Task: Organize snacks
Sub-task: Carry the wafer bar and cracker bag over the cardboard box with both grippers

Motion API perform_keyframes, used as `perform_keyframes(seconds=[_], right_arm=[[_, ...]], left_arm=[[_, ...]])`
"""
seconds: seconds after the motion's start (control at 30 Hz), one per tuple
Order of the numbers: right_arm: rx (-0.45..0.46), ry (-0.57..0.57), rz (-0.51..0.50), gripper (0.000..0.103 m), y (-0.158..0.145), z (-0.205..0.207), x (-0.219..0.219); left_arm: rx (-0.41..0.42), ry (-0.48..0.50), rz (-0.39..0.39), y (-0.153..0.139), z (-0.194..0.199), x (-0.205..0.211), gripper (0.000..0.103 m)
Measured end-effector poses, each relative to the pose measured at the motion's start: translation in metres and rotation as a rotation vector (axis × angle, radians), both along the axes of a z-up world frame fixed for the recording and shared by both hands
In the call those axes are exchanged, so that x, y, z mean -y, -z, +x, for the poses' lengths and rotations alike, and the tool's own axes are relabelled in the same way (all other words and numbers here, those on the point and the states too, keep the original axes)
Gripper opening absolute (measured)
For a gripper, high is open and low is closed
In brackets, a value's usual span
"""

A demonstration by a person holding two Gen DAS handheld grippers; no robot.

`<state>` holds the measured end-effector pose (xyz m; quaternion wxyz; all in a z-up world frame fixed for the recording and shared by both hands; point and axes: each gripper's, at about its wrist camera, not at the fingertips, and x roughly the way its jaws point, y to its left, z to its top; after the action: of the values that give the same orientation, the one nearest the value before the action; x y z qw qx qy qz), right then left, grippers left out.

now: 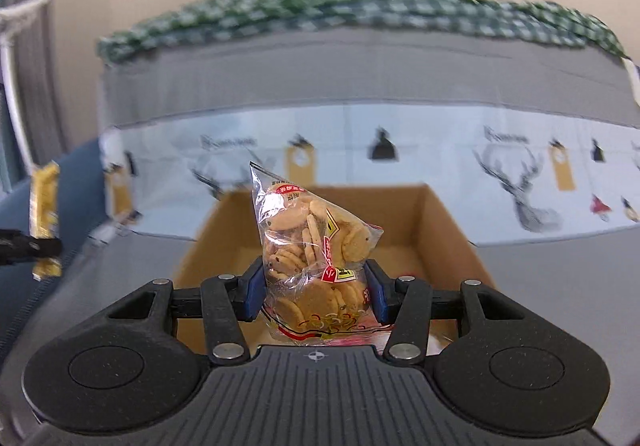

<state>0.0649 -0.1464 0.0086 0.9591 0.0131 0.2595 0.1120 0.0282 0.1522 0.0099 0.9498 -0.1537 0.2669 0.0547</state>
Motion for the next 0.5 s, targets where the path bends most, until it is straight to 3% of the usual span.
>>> perform_keyframes(seconds=[0.2,0.5], right_arm=[[-0.085,0.079,0.024,0.052,0.008,0.013,0.021],[-0.107,0.100,-0.020,0.052,0.011,0.017,0.031]], left_arm=[[0.044,0.099,0.025,-0.001,0.011,0.043,0.026],[0.122,0.255,0.073,0.000,0.018,0.107,0.026]])
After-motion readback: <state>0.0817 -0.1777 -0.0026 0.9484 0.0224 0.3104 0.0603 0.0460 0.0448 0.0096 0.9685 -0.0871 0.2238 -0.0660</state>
